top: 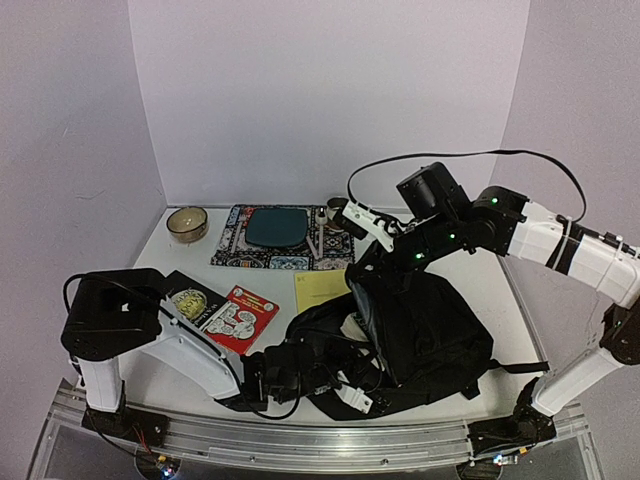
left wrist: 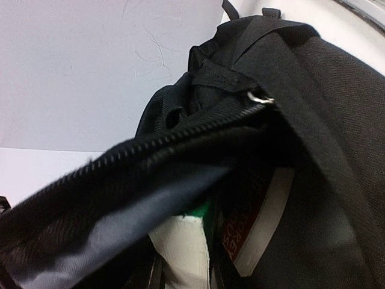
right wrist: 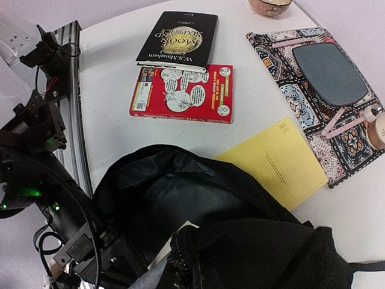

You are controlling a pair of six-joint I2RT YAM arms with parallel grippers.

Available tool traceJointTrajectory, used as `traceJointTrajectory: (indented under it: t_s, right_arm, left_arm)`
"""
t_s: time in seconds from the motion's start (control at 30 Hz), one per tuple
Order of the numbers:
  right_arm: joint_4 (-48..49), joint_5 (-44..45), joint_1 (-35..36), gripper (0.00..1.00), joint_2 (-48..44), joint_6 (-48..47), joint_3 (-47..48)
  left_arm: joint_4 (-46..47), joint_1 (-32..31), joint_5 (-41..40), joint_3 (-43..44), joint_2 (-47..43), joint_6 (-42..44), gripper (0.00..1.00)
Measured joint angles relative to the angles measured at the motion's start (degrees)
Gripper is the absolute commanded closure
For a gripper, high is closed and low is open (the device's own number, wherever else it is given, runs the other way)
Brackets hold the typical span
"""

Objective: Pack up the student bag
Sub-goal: Place the book in the largest pocket of the bag.

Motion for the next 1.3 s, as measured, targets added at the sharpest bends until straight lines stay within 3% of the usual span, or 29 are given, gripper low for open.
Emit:
traceJointTrajectory:
  t_s: [0.33,0.7,0.87,1.13,1.3]
  right_arm:
    - [0.2,0.5,0.2,1.00,0.0,0.0,0.0]
    - [0.4,2.0,0.5,1.00,0.0,-1.0,-0.1]
    - [0.4,2.4,0.6,1.00,-0.1,-1.2,-0.2]
    - [0.5,2.4,0.6,1.00,-0.2,-1.1,-0.3]
    - [0.9,2.4,0.6,1.00,-0.4,-1.0,-0.6]
  left_arm:
    - [1.3,1.9,0.3,2.0,2.3,-1.5,0.43]
    - [1.3,0.8,-6.8,1.9,2.3,-3.4,0.17]
    - [-0.5,0.1,-8.8,1.5,2.0,-7.4,0.21]
    - [-7.4,0.6,-8.1,1.9,-0.6,-18.2,0.53]
    - [-9.6,1.6,-6.5,4.0,-0.7,-24.2,0.60]
